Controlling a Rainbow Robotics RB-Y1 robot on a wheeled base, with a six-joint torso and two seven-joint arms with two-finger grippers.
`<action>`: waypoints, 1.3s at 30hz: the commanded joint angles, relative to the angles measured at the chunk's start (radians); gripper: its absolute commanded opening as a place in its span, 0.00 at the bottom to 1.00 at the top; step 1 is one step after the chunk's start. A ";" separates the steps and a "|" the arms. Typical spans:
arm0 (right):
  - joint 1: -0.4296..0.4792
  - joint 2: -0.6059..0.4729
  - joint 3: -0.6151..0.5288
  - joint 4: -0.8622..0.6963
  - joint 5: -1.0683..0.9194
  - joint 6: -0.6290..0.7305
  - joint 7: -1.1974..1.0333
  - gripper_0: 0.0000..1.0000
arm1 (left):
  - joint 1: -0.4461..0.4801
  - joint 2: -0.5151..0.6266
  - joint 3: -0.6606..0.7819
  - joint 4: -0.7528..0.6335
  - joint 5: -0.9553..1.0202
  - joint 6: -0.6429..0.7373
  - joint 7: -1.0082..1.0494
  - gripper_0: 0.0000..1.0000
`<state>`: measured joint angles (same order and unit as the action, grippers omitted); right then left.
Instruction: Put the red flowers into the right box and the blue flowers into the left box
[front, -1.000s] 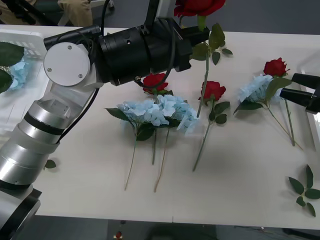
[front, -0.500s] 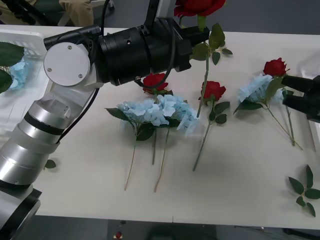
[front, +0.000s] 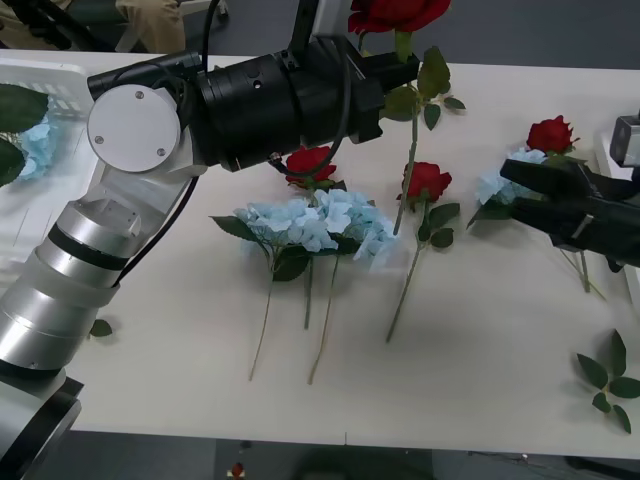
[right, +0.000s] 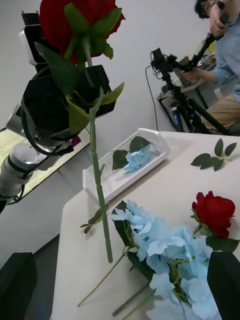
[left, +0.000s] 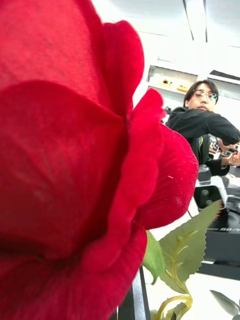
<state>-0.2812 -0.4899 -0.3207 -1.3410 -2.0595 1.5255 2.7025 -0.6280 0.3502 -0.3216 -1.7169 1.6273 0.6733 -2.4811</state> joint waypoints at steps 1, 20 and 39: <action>-0.067 0.019 0.026 -0.035 0.024 -0.016 0.003 1.00 | -0.036 0.003 -0.005 -0.029 0.003 -0.006 -0.062 0.00; -0.185 0.114 0.153 -0.035 0.121 -0.085 0.003 1.00 | -0.036 0.003 -0.005 -0.029 0.003 -0.006 -0.062 0.00; -0.191 0.159 0.284 -0.035 0.125 -0.150 0.003 1.00 | -0.036 0.003 -0.005 -0.029 0.003 -0.006 -0.062 0.00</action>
<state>-0.4498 -0.3692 -0.0460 -1.3410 -1.9382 1.3865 2.7025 -0.6281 0.3502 -0.3216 -1.7169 1.6273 0.6733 -2.4811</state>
